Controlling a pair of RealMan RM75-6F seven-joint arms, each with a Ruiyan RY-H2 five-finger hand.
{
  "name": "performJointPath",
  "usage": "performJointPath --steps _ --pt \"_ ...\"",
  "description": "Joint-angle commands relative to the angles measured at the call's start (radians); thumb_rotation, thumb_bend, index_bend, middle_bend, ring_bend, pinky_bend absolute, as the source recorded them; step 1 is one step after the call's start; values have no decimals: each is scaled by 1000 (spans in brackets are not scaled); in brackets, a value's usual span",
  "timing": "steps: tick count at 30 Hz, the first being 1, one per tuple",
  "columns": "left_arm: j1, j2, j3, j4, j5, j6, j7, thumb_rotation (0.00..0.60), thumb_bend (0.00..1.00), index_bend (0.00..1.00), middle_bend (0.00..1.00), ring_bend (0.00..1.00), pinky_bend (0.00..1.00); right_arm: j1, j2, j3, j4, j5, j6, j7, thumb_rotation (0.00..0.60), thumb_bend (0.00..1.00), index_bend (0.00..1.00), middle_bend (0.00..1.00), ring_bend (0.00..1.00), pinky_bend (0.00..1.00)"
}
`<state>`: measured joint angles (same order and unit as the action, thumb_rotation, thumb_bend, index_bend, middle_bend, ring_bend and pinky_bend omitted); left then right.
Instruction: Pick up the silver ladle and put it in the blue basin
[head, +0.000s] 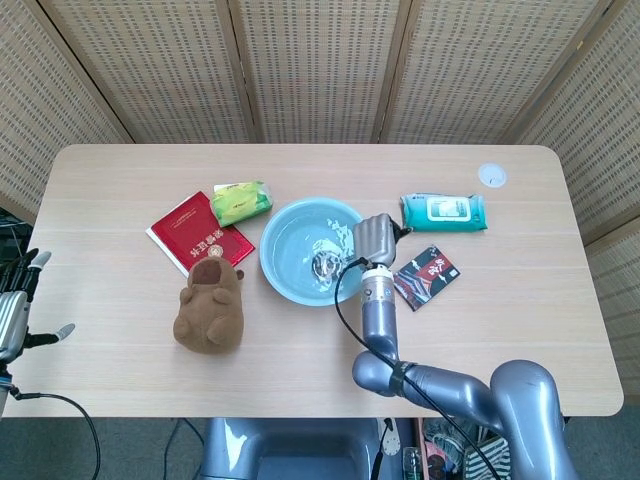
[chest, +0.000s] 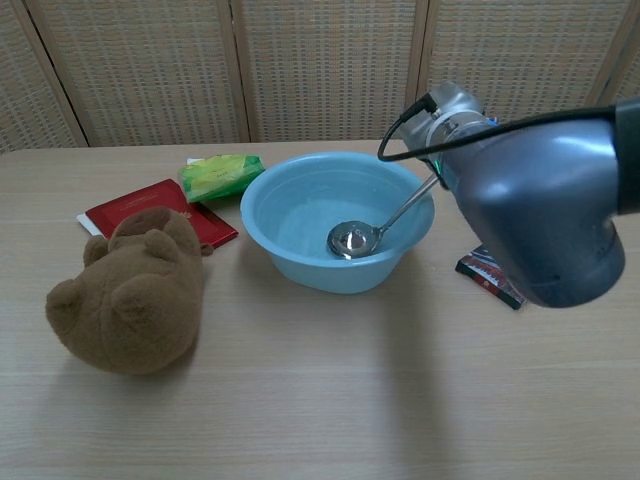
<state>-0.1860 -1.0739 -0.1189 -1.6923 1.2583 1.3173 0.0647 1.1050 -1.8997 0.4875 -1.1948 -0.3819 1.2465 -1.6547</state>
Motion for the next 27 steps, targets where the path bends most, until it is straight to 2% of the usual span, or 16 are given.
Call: performJointPath --steps 1,6,15,27 --pt "-1 0 0 1 -1 -1 0 600 0 0 0 0 0 40 66 114 -87 157 41 -63 600 716 759 982 911 1000" --pt "-3 1 0 2 -6 -6 -2 600 0 0 0 0 0 75 143 175 -149 247 74 -82 600 718 760 983 912 1000" --pt "-4 1 0 2 -7 -7 -1 600 0 0 0 0 0 123 230 227 -212 414 121 -104 600 719 760 983 912 1000" --pt "-7 1 0 3 -12 -9 -2 600 0 0 0 0 0 178 290 243 -243 552 159 -110 600 718 760 983 912 1000"
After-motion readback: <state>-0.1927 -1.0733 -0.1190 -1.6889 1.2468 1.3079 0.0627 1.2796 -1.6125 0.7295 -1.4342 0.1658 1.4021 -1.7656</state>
